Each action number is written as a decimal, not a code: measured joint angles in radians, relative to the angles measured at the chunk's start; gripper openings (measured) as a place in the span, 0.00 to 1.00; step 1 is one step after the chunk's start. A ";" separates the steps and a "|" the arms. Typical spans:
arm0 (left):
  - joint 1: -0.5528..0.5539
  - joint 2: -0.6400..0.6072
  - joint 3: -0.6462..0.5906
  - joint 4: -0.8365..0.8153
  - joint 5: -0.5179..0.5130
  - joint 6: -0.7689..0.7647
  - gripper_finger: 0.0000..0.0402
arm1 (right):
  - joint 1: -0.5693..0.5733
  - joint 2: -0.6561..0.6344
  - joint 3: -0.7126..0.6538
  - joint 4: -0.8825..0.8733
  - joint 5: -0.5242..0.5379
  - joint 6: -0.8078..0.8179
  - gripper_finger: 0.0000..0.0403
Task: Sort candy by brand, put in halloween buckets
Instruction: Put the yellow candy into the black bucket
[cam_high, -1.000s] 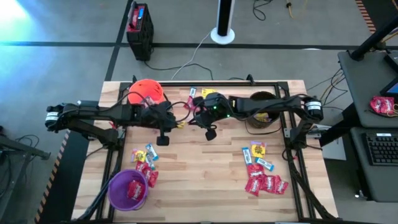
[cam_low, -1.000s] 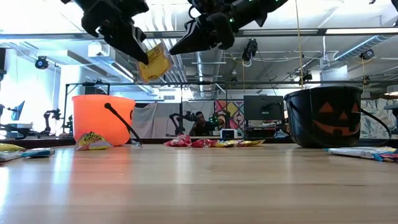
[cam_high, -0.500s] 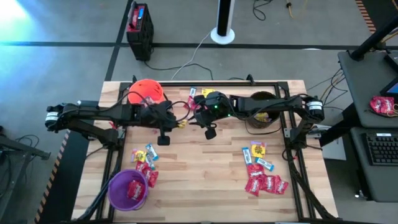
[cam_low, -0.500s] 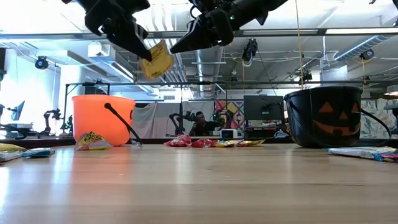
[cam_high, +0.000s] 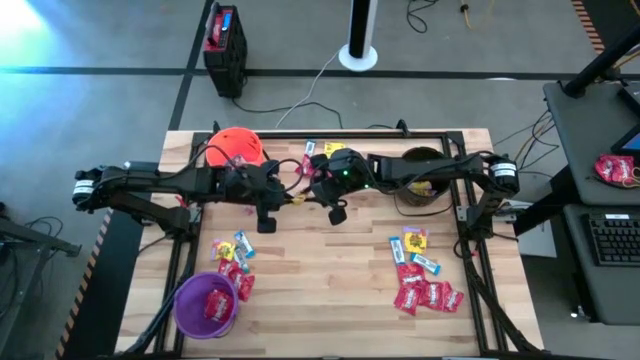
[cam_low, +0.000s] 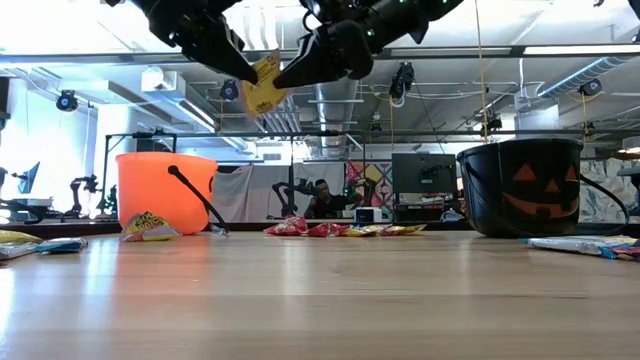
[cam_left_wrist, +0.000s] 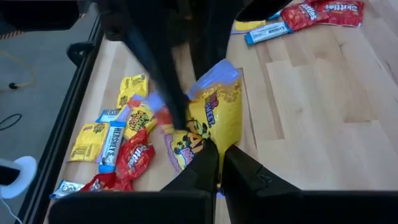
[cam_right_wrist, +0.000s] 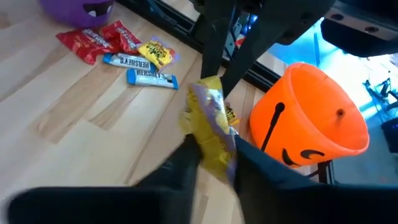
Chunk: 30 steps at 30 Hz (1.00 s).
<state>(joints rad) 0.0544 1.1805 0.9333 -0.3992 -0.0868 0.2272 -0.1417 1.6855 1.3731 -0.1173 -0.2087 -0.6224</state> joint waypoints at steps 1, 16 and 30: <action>0.000 0.000 0.000 0.000 0.000 0.000 0.00 | 0.000 0.000 0.000 0.000 0.000 -0.009 0.08; 0.000 0.000 0.000 -0.024 -0.084 -0.035 0.34 | 0.000 -0.036 0.037 -0.198 0.207 0.066 0.02; 0.000 -0.003 0.000 -0.028 -0.142 0.035 0.42 | 0.020 -0.050 0.251 -1.459 0.960 1.548 0.02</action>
<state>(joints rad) 0.0547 1.1772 0.9333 -0.4274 -0.2288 0.2617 -0.1219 1.6351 1.6245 -1.5765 0.7511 0.9255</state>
